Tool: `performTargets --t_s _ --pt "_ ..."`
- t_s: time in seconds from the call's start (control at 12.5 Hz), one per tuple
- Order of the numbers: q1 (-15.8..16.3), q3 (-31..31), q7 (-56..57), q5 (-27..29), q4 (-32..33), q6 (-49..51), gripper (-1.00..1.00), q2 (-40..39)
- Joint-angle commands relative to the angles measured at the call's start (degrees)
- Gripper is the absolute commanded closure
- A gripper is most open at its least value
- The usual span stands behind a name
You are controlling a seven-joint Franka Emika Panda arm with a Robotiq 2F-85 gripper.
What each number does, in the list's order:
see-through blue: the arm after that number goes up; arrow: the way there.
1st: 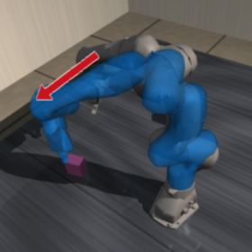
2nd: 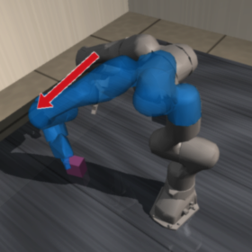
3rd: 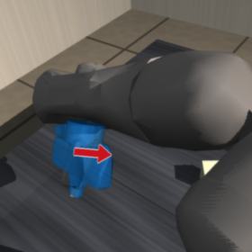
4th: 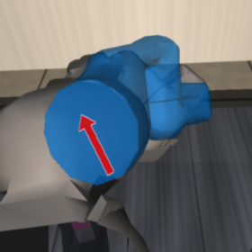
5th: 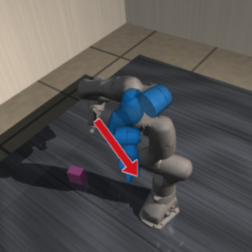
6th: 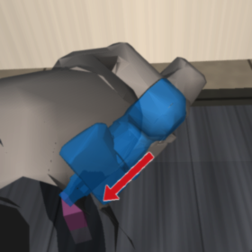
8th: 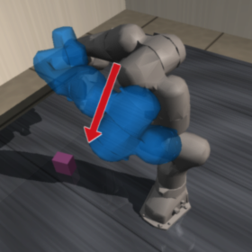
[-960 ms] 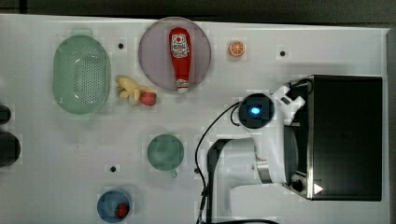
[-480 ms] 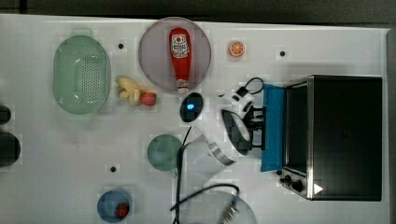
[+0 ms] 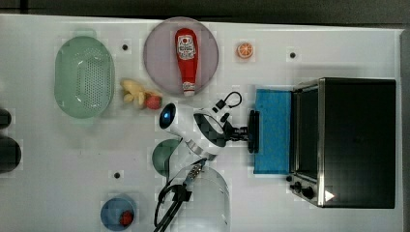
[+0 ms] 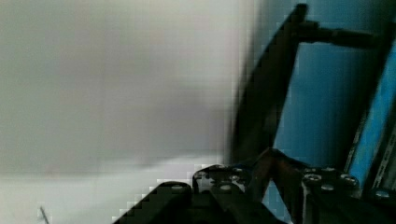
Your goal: Flap open oven.
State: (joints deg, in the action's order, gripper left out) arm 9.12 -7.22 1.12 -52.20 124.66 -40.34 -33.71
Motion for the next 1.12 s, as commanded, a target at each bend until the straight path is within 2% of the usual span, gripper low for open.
performTargets --t_s 0.08,0.32,0.64,0.96,1.12 --pt "0.39 -0.61 -4.90 0.32 -1.90 -1.35 0.65 2.91" --pt "0.38 -0.58 -4.90 5.34 -3.61 -1.51 0.65 8.51" --pt "-0.05 -0.87 -4.90 25.37 -3.72 -0.84 0.65 18.68" --pt "-0.26 -2.09 -4.90 45.25 -4.13 5.09 0.65 29.27" --pt "-0.27 -3.07 -4.90 49.60 -5.29 9.90 0.65 35.17"
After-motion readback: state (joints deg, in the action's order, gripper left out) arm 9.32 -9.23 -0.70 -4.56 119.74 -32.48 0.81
